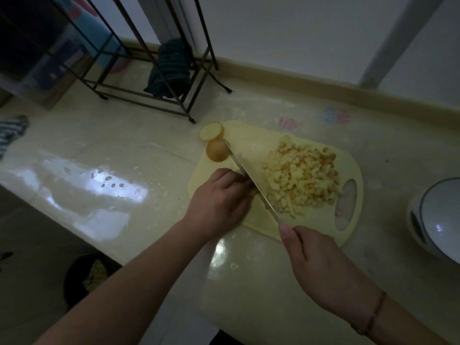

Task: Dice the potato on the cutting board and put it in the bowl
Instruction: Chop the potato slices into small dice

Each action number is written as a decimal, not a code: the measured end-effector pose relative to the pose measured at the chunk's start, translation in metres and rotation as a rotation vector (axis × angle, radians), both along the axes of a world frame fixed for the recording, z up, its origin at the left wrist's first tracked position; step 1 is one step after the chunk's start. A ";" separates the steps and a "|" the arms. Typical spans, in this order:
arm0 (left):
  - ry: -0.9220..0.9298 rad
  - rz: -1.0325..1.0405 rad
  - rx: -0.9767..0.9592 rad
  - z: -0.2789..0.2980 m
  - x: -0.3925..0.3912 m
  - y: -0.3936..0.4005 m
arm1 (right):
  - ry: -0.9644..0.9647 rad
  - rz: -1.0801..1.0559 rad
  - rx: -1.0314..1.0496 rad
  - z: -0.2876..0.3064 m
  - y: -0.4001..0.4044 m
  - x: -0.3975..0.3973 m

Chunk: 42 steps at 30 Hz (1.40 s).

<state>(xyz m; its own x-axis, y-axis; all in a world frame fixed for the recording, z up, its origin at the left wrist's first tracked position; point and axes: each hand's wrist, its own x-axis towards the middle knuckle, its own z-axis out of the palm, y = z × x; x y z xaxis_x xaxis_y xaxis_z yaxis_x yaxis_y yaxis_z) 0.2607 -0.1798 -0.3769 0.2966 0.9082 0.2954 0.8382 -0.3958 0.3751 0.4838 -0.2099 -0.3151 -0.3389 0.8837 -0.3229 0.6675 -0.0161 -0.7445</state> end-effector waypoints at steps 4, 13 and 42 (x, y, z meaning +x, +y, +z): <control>-0.008 -0.002 0.007 -0.001 0.001 -0.003 | 0.005 0.004 -0.040 -0.002 0.010 -0.007; 0.022 -0.010 0.021 0.001 -0.003 -0.004 | 0.097 -0.026 -0.270 -0.002 0.024 0.010; -0.017 0.001 0.005 -0.001 0.001 -0.004 | 0.011 0.021 -0.047 -0.003 0.011 -0.005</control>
